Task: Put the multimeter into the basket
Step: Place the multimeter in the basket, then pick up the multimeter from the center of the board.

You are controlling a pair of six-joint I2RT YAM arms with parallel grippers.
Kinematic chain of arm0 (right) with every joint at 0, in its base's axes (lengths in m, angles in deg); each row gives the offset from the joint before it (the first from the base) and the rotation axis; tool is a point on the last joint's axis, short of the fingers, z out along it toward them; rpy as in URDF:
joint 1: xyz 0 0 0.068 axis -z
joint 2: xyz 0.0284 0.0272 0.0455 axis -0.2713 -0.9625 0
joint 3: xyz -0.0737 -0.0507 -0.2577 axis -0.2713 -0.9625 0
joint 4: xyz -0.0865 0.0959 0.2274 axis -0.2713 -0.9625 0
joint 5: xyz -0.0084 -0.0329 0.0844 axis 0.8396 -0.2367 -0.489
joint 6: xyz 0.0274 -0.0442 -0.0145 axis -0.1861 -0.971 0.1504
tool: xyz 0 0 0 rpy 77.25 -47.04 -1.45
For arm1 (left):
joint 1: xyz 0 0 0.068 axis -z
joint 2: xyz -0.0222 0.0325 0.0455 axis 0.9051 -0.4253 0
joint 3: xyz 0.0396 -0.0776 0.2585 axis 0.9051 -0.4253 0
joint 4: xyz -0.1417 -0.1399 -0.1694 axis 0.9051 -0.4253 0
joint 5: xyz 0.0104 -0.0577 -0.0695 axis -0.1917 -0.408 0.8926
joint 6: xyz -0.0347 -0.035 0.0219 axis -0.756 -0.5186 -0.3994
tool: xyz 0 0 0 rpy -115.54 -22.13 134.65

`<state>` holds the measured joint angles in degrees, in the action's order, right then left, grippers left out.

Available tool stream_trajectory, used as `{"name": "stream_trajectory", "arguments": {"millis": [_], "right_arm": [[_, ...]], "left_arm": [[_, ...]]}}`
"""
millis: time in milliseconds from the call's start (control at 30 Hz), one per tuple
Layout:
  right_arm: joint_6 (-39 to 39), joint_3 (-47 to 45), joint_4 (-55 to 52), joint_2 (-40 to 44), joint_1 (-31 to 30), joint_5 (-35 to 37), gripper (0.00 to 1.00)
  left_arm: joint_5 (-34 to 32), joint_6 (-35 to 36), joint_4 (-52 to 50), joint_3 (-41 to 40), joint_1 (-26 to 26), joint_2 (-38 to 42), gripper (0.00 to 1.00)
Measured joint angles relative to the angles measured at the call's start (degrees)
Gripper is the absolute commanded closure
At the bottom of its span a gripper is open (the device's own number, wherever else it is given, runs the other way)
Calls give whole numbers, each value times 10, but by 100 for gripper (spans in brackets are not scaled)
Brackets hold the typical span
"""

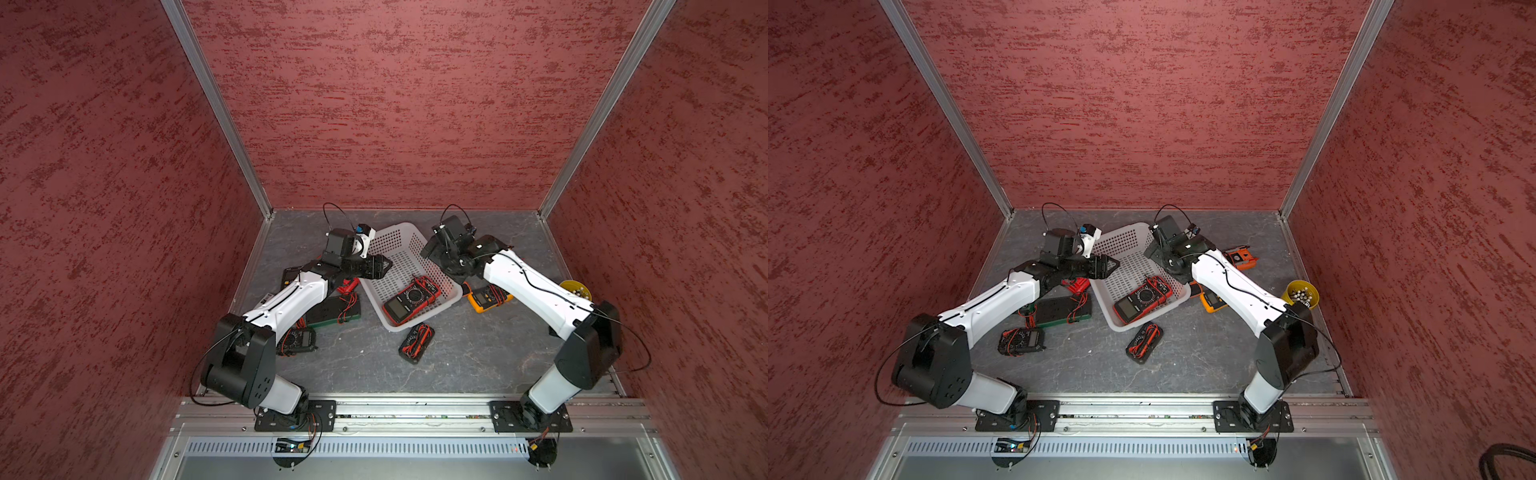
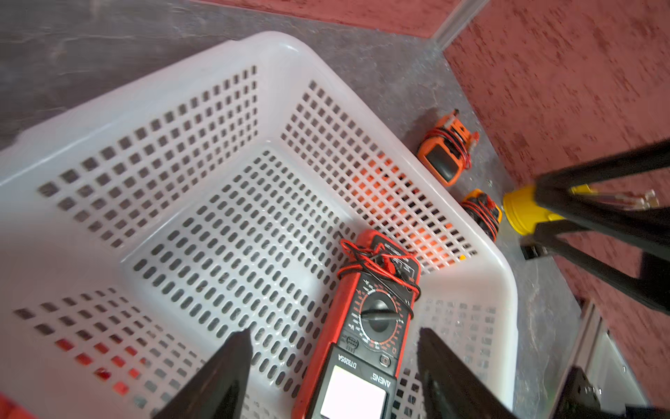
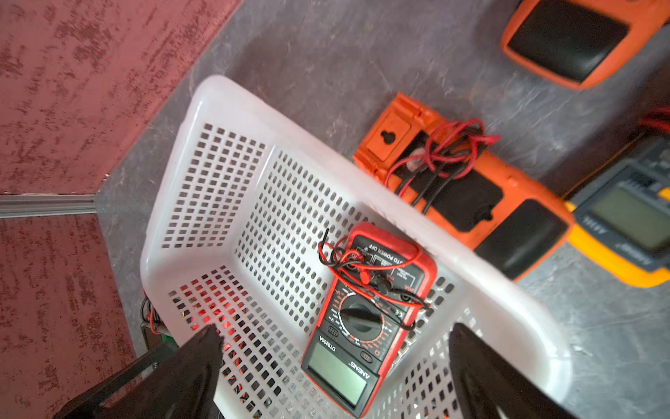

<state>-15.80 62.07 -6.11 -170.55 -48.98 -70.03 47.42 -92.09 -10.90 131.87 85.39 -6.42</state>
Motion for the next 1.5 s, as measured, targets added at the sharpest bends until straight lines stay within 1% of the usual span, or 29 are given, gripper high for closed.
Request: {"name": "stream_trajectory", "arguments": {"millis": [33,67,100,200,300,400,500,633,767,900,1033,1200,1500], "right_arm": [[-12,-2,2,9,10,0,1],[-22,-7,5,18,20,0,1],[-31,-16,9,28,30,-1,1],[-57,-52,19,64,59,-8,1],[-82,-80,24,93,80,-9,1],[-111,-87,25,112,84,-8,1],[-140,-87,29,125,84,-6,1],[-173,-87,30,133,84,-4,1],[-193,-86,29,132,84,-3,1],[-206,-81,28,122,84,-3,1],[-216,-80,28,109,84,-4,1],[-217,-80,30,106,84,-4,1],[-217,-80,40,106,84,-3,1]], "left_arm": [[-23,-10,-5,0,0,5,11],[-47,-19,-13,1,-2,12,4],[-66,-29,-19,2,-4,18,0],[-127,-83,-52,10,-17,43,0],[-168,-148,-86,19,-50,60,0],[-193,-212,-118,19,-91,64,0],[-209,-264,-148,19,-122,58,0],[-217,-313,-175,19,-146,29,0],[-218,-339,-191,34,-151,-27,0],[-217,-360,-199,68,-151,-91,0],[-219,-365,-209,116,-151,-145,0],[-229,-369,-228,170,-151,-187,0],[-247,-386,-274,205,-151,-237,0]]}}
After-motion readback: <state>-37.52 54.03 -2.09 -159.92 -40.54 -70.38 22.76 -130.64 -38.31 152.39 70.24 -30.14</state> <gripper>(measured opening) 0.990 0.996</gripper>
